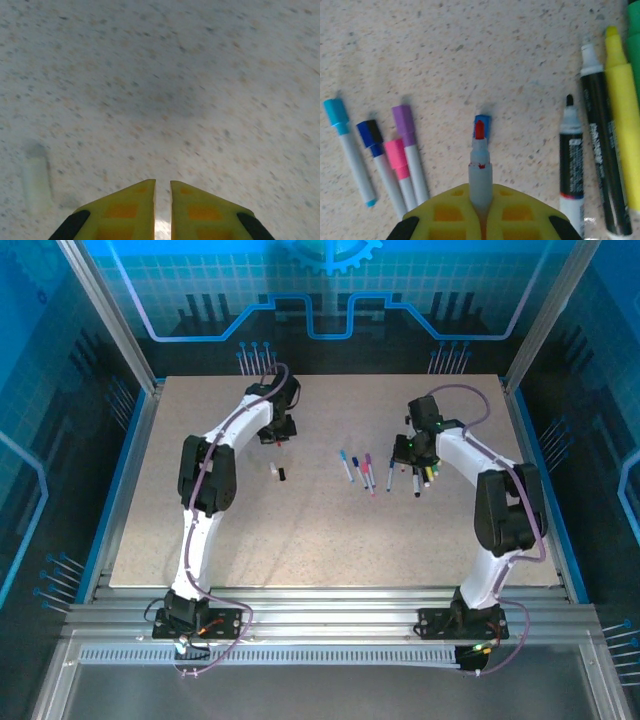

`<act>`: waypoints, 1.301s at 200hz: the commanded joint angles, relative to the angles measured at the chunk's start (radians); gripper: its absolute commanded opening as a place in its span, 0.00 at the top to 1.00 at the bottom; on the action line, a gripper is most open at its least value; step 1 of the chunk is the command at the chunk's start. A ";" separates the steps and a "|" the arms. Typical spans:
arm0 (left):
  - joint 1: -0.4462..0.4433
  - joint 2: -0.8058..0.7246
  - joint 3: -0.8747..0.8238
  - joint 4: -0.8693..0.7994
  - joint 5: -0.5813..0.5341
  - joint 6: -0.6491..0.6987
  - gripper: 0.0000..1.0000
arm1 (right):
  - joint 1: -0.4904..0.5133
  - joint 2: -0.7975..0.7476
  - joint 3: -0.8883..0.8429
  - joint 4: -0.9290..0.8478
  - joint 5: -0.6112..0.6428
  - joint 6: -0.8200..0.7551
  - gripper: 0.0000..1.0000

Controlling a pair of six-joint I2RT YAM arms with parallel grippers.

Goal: Open the pen caps

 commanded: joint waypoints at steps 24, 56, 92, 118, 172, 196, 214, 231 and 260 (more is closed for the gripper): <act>0.078 0.054 0.064 -0.066 0.031 0.035 0.98 | -0.013 0.087 0.082 -0.097 0.054 -0.035 1.00; 0.087 0.074 0.092 -0.072 0.047 0.051 0.86 | -0.011 0.102 0.082 -0.133 0.084 -0.036 0.99; 0.087 0.090 0.115 -0.072 0.067 0.048 0.80 | -0.008 0.116 0.053 -0.147 0.093 -0.030 0.94; 0.089 0.103 0.130 -0.077 0.078 0.047 0.78 | -0.008 0.126 0.040 -0.155 0.109 -0.020 0.92; 0.090 0.088 0.122 -0.072 0.089 0.040 0.77 | -0.005 0.129 0.032 -0.189 0.164 -0.023 0.82; 0.089 0.068 0.112 -0.063 0.104 0.034 0.77 | -0.003 0.132 0.032 -0.198 0.171 -0.027 0.76; 0.089 0.049 0.101 -0.053 0.113 0.031 0.77 | -0.002 0.137 0.035 -0.209 0.175 -0.027 0.76; 0.087 0.034 0.093 -0.047 0.122 0.026 0.77 | 0.000 0.137 0.035 -0.213 0.182 -0.026 0.75; 0.069 -0.017 0.060 -0.028 0.123 0.024 0.77 | 0.007 0.098 0.023 -0.204 0.184 -0.020 0.76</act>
